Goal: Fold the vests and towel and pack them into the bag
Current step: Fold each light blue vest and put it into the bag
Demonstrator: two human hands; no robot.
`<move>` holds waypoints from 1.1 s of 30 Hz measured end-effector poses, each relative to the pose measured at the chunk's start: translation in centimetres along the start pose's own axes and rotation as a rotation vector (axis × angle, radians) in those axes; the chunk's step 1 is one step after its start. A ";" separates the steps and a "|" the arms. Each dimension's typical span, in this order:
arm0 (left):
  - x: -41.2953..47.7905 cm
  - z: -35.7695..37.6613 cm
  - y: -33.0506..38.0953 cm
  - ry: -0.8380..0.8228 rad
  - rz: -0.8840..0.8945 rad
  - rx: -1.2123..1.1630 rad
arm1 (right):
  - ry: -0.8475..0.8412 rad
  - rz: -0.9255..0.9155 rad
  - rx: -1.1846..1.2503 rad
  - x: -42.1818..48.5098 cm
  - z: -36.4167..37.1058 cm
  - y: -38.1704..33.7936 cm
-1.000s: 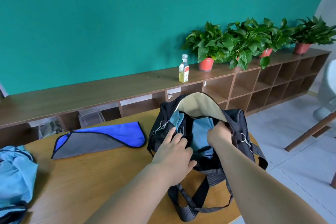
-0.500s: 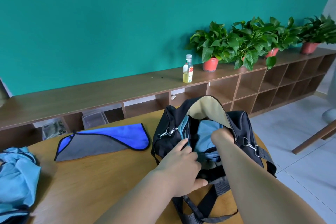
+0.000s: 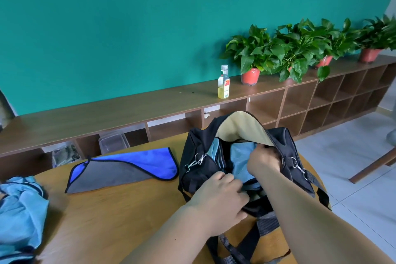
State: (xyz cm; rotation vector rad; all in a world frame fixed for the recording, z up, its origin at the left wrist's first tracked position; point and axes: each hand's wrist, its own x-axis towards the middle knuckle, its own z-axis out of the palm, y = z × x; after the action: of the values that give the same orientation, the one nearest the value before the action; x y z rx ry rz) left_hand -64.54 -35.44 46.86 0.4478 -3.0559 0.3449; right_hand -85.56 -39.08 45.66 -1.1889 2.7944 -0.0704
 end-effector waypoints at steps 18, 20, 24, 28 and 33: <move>0.1 -1.8 -2.2 -0.049 -0.247 0.057 | -0.262 -0.261 -0.108 1.7 4.0 0.6; 0.1 -1.8 -2.3 -0.039 -0.256 0.066 | -0.294 -0.264 -0.003 2.1 4.3 1.0; 0.0 -1.8 -2.6 -0.032 -0.289 0.087 | -0.334 -0.291 0.002 2.4 3.6 1.5; -0.6 -2.2 -3.7 -0.026 -0.342 0.135 | -0.239 -0.343 0.013 1.9 1.3 1.5; -1.8 -4.1 -4.4 -0.101 -0.398 0.163 | -0.034 -0.433 0.084 0.7 -4.3 3.6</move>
State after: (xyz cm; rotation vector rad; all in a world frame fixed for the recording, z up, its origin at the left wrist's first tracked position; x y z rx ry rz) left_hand -61.51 -38.16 51.64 1.0882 -2.9408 0.5654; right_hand -89.13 -37.08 49.62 -1.7276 2.4282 -0.1963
